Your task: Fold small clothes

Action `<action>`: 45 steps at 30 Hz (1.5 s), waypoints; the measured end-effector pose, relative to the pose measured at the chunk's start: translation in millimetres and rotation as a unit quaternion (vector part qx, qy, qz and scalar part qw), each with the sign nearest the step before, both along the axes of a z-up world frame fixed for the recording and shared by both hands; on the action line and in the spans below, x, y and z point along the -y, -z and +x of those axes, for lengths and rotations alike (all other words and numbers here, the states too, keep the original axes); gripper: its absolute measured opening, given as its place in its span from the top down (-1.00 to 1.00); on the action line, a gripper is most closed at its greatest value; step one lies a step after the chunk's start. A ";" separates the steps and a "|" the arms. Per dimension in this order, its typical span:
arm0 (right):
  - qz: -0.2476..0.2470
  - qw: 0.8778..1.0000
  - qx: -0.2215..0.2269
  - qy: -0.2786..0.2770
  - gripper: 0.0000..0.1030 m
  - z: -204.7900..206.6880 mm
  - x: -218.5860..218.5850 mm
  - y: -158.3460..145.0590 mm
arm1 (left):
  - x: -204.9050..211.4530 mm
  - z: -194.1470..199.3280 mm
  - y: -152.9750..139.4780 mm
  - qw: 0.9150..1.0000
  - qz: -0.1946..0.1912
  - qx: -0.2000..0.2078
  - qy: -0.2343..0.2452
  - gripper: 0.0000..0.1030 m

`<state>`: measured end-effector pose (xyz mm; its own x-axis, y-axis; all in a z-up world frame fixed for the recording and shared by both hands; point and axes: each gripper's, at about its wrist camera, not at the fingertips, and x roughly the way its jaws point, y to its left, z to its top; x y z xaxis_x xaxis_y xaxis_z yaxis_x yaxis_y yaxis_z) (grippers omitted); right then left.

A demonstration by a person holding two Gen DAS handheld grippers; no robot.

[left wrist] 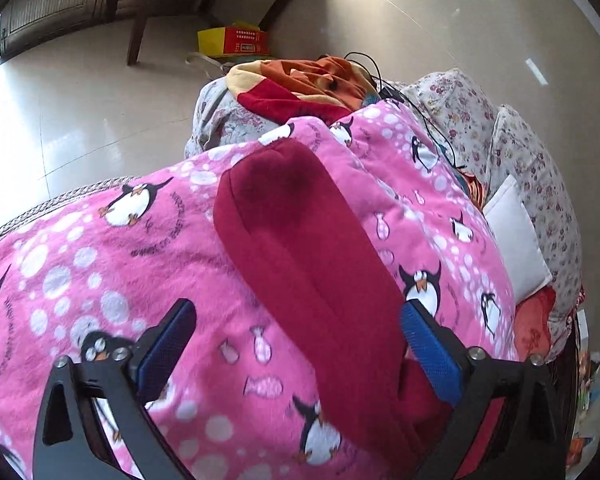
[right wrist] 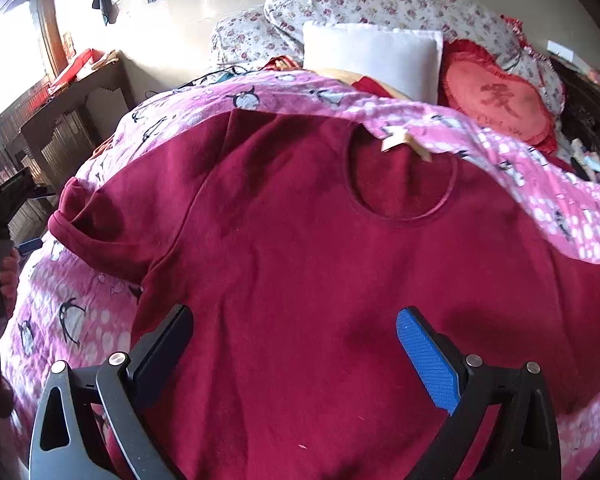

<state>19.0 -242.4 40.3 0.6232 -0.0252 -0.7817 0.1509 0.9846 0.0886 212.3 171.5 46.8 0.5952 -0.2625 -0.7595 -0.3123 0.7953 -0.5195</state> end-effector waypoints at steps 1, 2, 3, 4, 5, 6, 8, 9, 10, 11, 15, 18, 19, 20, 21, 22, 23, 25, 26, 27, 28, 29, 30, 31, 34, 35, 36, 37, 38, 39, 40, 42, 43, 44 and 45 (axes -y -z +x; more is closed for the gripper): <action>0.005 1.000 0.000 -0.002 -1.00 1.3 -0.5 1.8 | -0.3 3.6 1.8 1.000 -0.003 0.000 0.000 -0.41; 0.008 1.000 0.000 -0.003 -1.00 1.6 -1.5 2.7 | -0.3 8.1 4.5 1.000 -0.009 -0.006 0.007 0.29; 0.010 1.000 -0.002 -0.006 -1.00 1.7 -2.8 4.5 | 0.7 12.6 7.1 1.000 -0.015 -0.013 0.017 0.75; 0.010 1.000 -0.003 -0.009 -1.00 1.2 -4.0 5.1 | 1.6 14.3 8.3 0.999 -0.025 -0.016 0.027 0.79; 0.010 1.000 -0.004 -0.013 -1.00 0.0 -4.9 5.2 | 1.2 11.1 5.6 0.999 -0.026 -0.009 0.025 0.83; 0.009 1.000 -0.004 -0.016 -1.00 -1.9 -5.4 4.4 | 1.4 3.9 -4.7 1.000 -0.020 0.010 0.020 0.84; 0.004 1.000 0.000 -0.018 -1.00 -6.7 -4.1 0.9 | 5.2 -12.2 -29.8 0.998 -0.010 0.051 0.023 0.85; 0.002 1.000 0.003 -0.017 -1.00 -9.6 -1.7 -2.0 | 12.3 -22.4 -47.6 0.997 -0.002 0.075 0.032 0.85; 0.001 1.000 0.006 -0.014 -1.00 -12.8 2.1 -5.8 | 23.4 -33.9 -67.8 0.994 0.005 0.100 0.045 0.85; 0.000 1.000 0.009 -0.011 -1.00 -15.2 6.0 -8.7 | 36.6 -44.7 -86.7 0.990 0.009 0.123 0.062 0.85; -0.004 0.999 0.028 0.022 -1.00 -30.4 32.3 -26.7 | 114.5 -91.7 -144.3 0.968 0.017 0.196 0.158 0.85; -0.005 0.998 0.039 0.052 -1.00 -45.2 57.9 -39.1 | 187.9 -124.0 -158.0 0.945 0.017 0.216 0.245 0.85; -0.005 0.997 0.040 0.061 -1.00 -49.5 65.7 -41.5 | 219.7 -135.0 -156.2 0.935 0.018 0.213 0.282 0.85; -0.005 0.996 0.042 0.072 -1.00 -55.1 75.6 -43.9 | 249.4 -144.8 -150.3 0.927 0.018 0.207 0.313 0.85; -0.005 0.996 0.041 0.085 -1.00 -62.0 87.7 -45.4 | 275.6 -153.1 -141.6 0.920 0.021 0.199 0.337 0.85; -0.005 0.995 0.039 0.095 -1.00 -67.1 97.1 -45.6 | 296.7 -158.7 -131.9 0.915 0.025 0.191 0.354 0.85; -0.006 0.994 0.036 0.103 -1.00 -71.6 105.2 -45.2 | 320.6 -163.3 -118.3 0.911 0.030 0.178 0.371 0.85; -0.006 0.992 0.029 0.126 -1.00 -83.1 123.8 -41.7 | 354.7 -167.0 -88.0 0.907 0.043 0.152 0.390 0.85; -0.005 0.991 0.025 0.134 -1.00 -87.8 131.6 -39.2 | 367.5 -167.2 -75.0 0.906 0.048 0.140 0.397 0.85; -0.001 0.990 0.019 0.142 -1.00 -92.9 141.0 -36.1 | 380.8 -167.7 -60.4 0.904 0.054 0.125 0.406 0.85; 0.001 0.989 0.015 0.147 -1.00 -95.8 146.8 -33.4 | 391.0 -168.4 -47.9 0.902 0.061 0.113 0.413 0.85; 0.003 0.989 0.011 0.151 -1.00 -98.6 151.4 -30.7 | 397.0 -170.2 -39.4 0.900 0.066 0.107 0.418 0.85; 0.004 0.988 0.008 0.154 -1.00 -100.6 154.8 -28.4 | 401.3 -171.4 -32.6 0.895 0.072 0.101 0.428 0.84; 0.004 0.988 0.007 0.156 -1.00 -101.8 157.7 -26.8 | 399.4 -175.1 -29.5 0.893 0.076 0.096 0.434 0.83; 0.011 0.988 0.013 0.154 -1.00 -104.7 159.2 -28.2 | 383.7 -182.0 -39.8 0.886 0.077 0.096 0.447 0.41; 0.016 0.989 0.018 0.147 -1.00 -103.9 157.6 -30.6 | 367.8 -186.0 -51.8 0.886 0.078 0.118 0.441 0.01; 0.020 0.990 0.022 0.140 -1.00 -100.1 155.3 -31.6 | 355.1 -190.2 -58.5 0.889 0.086 0.134 0.429 -0.41; 0.023 0.991 0.026 0.131 -1.00 -97.1 152.3 -32.7 | 339.9 -190.4 -66.8 0.892 0.092 0.155 0.414 -0.55; 0.024 0.992 0.028 0.122 -1.00 -93.0 147.6 -34.2 | 323.1 -192.6 -75.4 0.894 0.094 0.176 0.402 -0.66; 0.023 0.993 0.028 0.116 -1.00 -90.0 142.1 -33.9 | 305.4 -193.0 -83.2 0.895 0.106 0.195 0.388 -0.67; 0.023 0.993 0.030 0.110 -1.00 -87.0 137.8 -34.4 | 296.1 -192.3 -86.2 0.896 0.122 0.200 0.378 -0.67; 0.022 0.994 0.036 0.097 -1.00 -79.2 127.4 -36.4 | 280.6 -184.6 -87.7 0.898 0.166 0.204 0.353 -0.67; 0.017 0.995 0.040 0.092 -1.00 -74.4 120.8 -37.6 | 275.1 -178.4 -85.2 0.899 0.190 0.203 0.339 -0.67; 0.012 0.995 0.043 0.087 -1.00 -69.0 114.1 -39.2 | 272.4 -172.3 -82.7 0.901 0.211 0.196 0.326 -0.67; 0.004 0.996 0.045 0.077 -1.00 -61.0 104.4 -40.3 | 269.8 -164.2 -75.5 0.903 0.233 0.181 0.312 -0.67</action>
<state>-42.0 -346.9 80.6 0.6792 -0.1201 -0.7241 0.2916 0.9495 0.1160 48.1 -98.4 122.3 0.6737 -0.3341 -0.6592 0.3956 0.9165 -0.0603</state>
